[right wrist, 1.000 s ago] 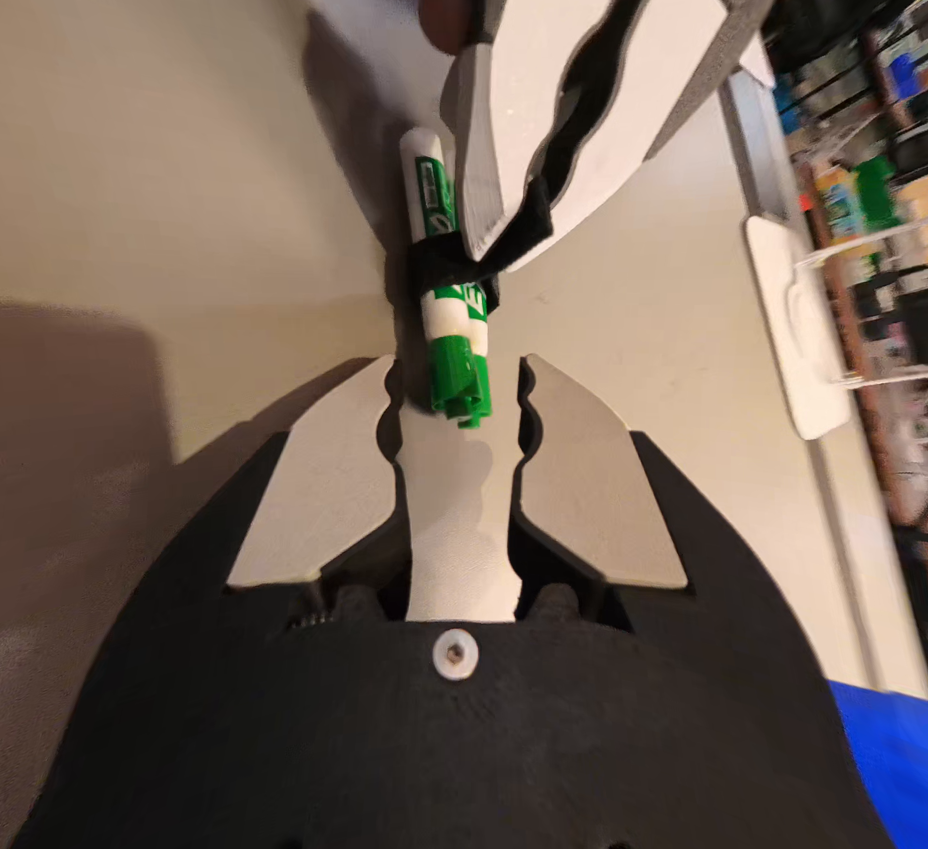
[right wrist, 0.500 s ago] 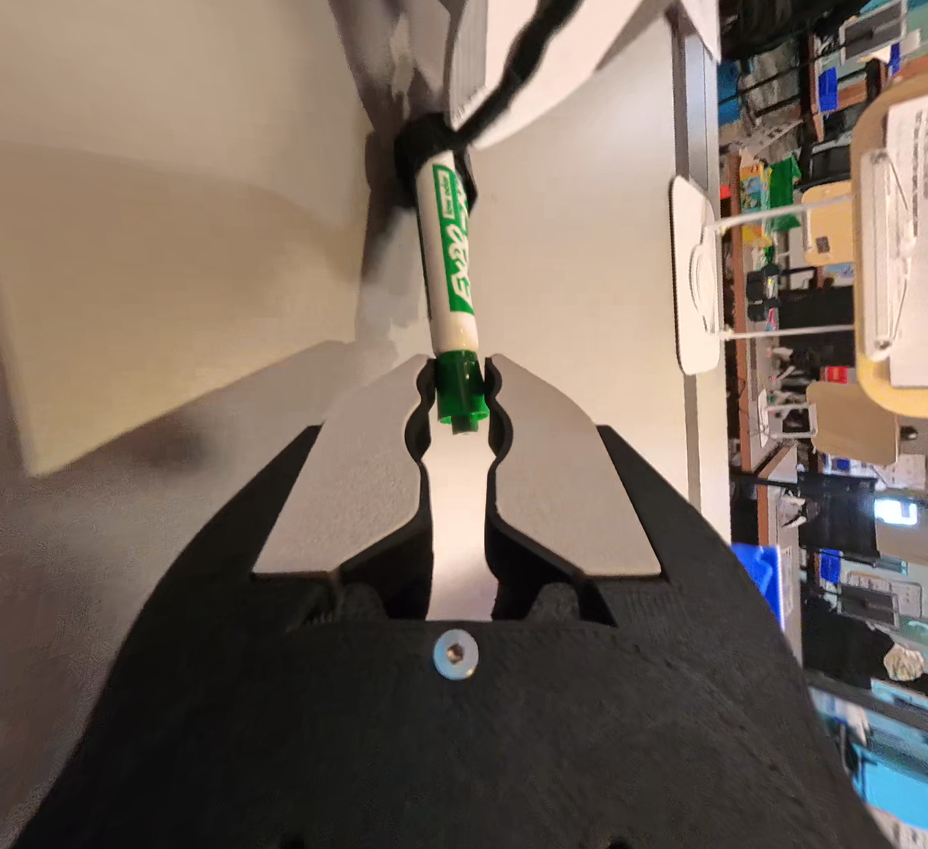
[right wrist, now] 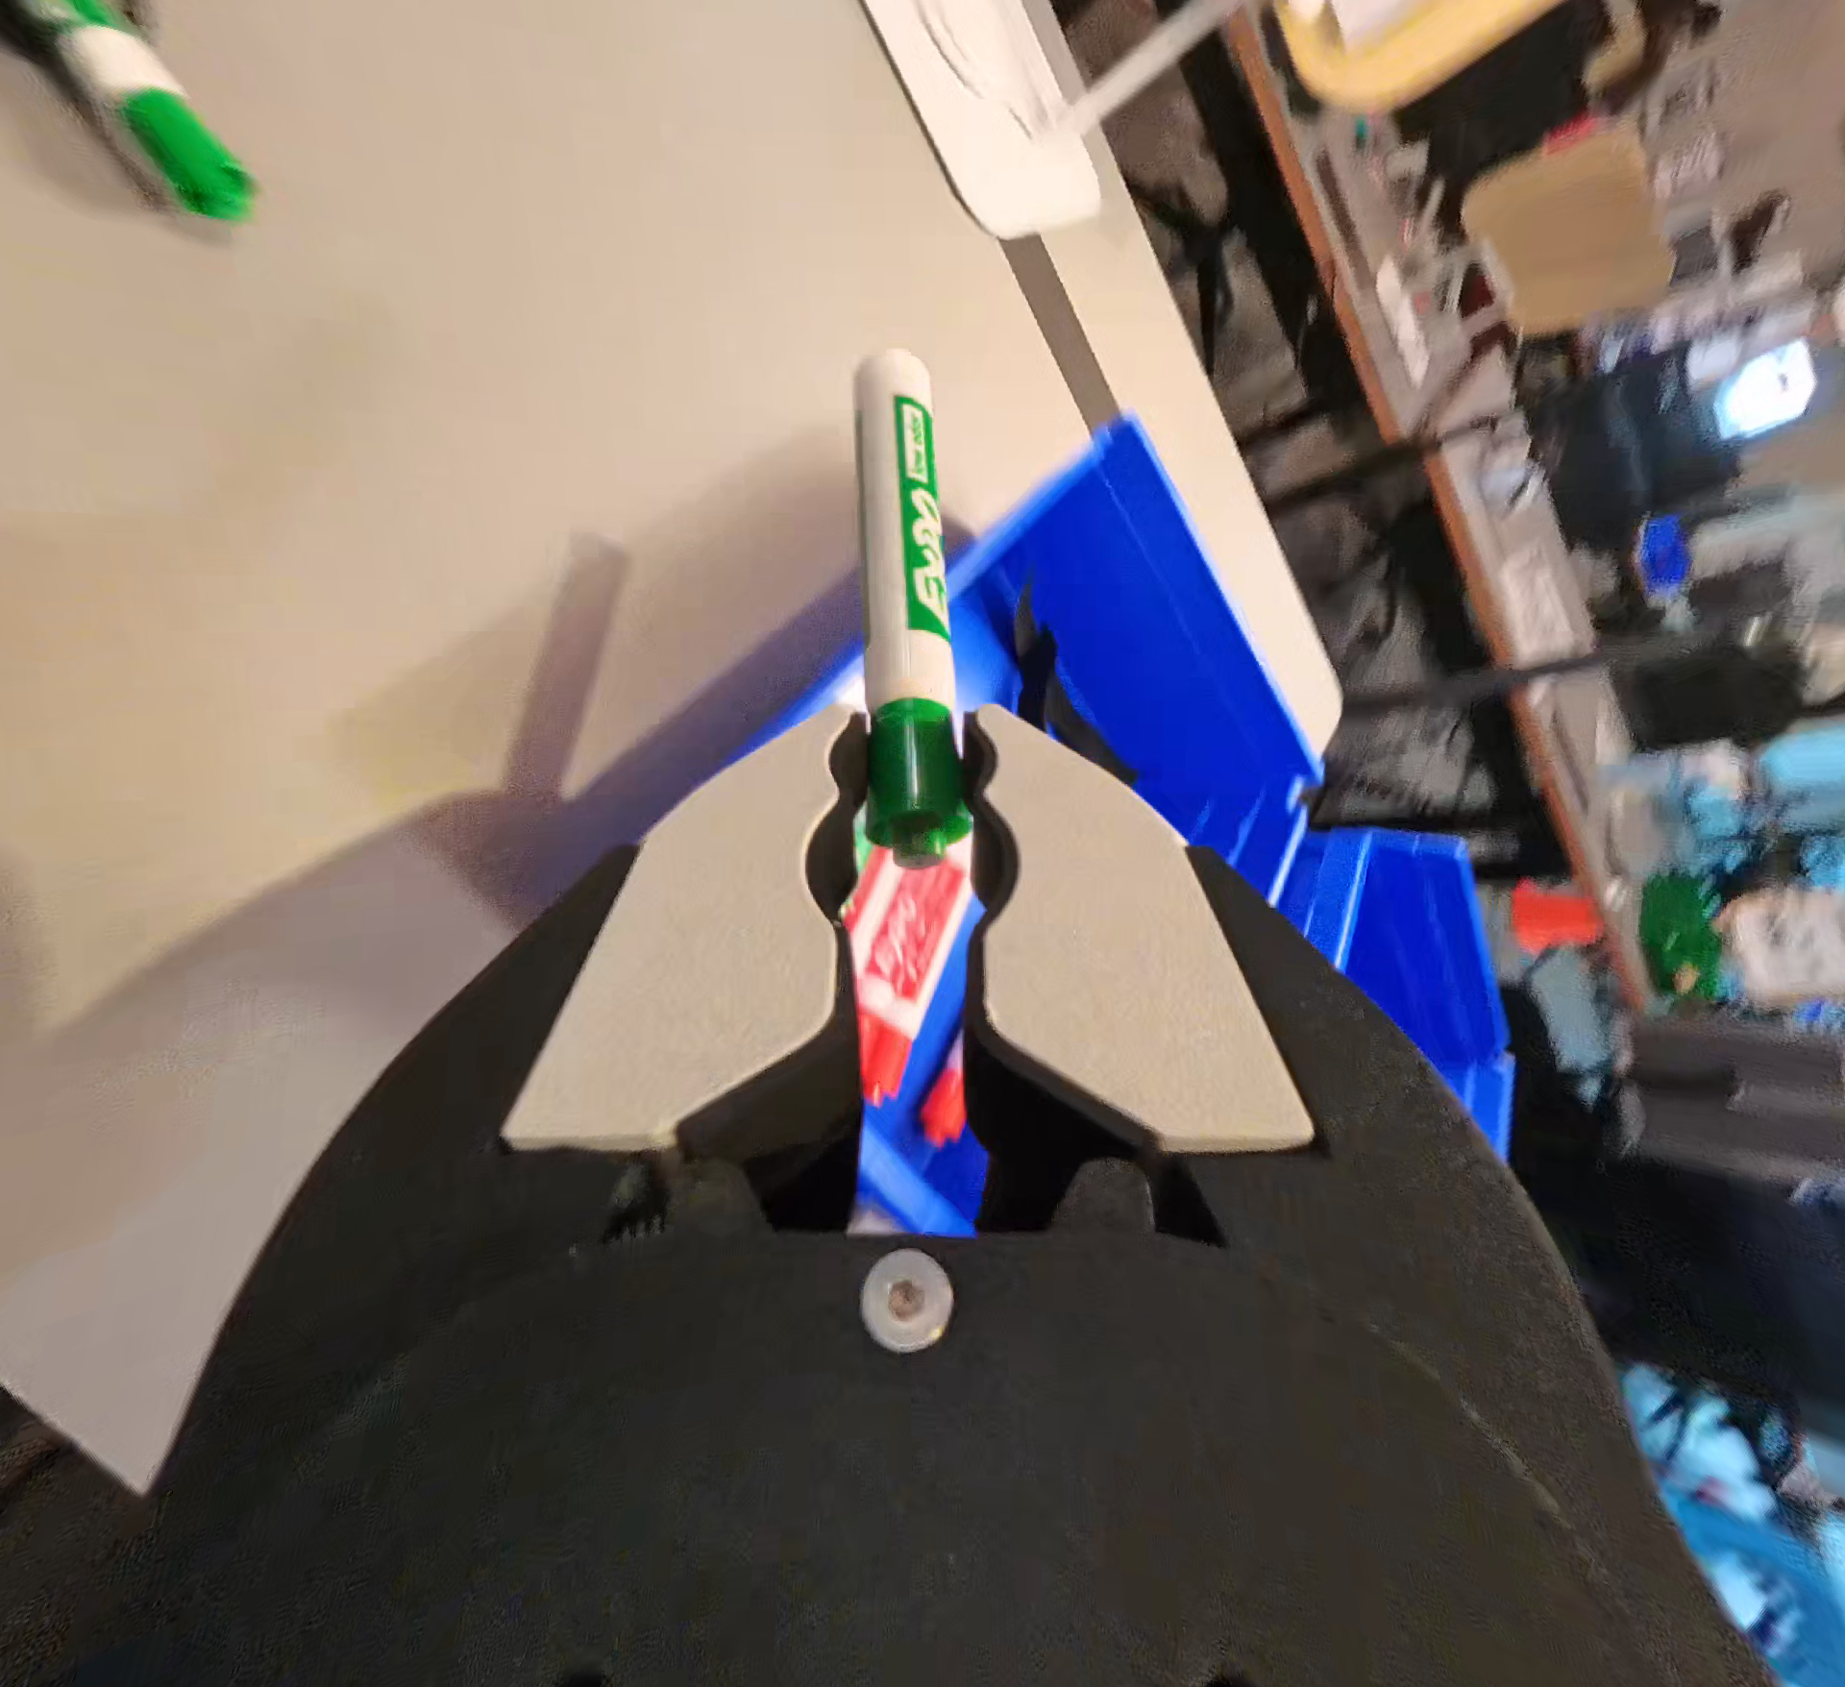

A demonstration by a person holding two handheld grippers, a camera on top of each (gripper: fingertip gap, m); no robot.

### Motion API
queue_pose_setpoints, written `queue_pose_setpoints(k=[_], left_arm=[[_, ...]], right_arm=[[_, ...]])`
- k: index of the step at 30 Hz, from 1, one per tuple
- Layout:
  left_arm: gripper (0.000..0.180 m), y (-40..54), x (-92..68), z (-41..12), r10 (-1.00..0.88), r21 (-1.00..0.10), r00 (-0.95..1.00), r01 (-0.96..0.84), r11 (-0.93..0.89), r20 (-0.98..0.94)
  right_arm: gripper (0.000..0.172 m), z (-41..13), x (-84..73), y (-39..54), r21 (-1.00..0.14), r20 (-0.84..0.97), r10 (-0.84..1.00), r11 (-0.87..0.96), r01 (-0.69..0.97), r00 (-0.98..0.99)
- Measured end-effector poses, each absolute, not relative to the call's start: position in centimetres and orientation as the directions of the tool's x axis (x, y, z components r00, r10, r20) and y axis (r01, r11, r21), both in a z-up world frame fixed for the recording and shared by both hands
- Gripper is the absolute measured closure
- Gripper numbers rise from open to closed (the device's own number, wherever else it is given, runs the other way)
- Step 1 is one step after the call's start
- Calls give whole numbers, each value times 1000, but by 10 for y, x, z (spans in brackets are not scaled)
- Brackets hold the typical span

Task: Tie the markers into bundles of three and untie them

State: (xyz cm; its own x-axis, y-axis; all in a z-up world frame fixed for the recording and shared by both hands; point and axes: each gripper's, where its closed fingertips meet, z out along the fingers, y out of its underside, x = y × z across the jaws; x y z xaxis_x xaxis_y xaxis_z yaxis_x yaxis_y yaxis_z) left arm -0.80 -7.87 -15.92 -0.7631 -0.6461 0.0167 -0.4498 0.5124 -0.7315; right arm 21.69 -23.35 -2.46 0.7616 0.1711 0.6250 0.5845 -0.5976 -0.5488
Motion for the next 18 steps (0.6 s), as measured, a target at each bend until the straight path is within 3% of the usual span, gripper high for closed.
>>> queue_pose_setpoints(k=[1,5,15,18], left_arm=[[175,-79,-8,-159,-646,-731,-763,-449,514,15],[175,-79,-8,-159,-644,-729,-765,-447,518,11],[175,-76,-7,-163,-651,-731,-758,-459,505,26],[175,-77,-7,-164,-649,-732,-761,-458,505,29]], right_arm=[[153,-26,236,-241,-574,586,125,-634,519,801],[154,-63,305,-257,-620,428,-45,-742,257,903],[156,-153,361,-288,-291,348,-72,-956,34,935],[138,-157,358,-293,-249,335,-58,-968,29,940]])
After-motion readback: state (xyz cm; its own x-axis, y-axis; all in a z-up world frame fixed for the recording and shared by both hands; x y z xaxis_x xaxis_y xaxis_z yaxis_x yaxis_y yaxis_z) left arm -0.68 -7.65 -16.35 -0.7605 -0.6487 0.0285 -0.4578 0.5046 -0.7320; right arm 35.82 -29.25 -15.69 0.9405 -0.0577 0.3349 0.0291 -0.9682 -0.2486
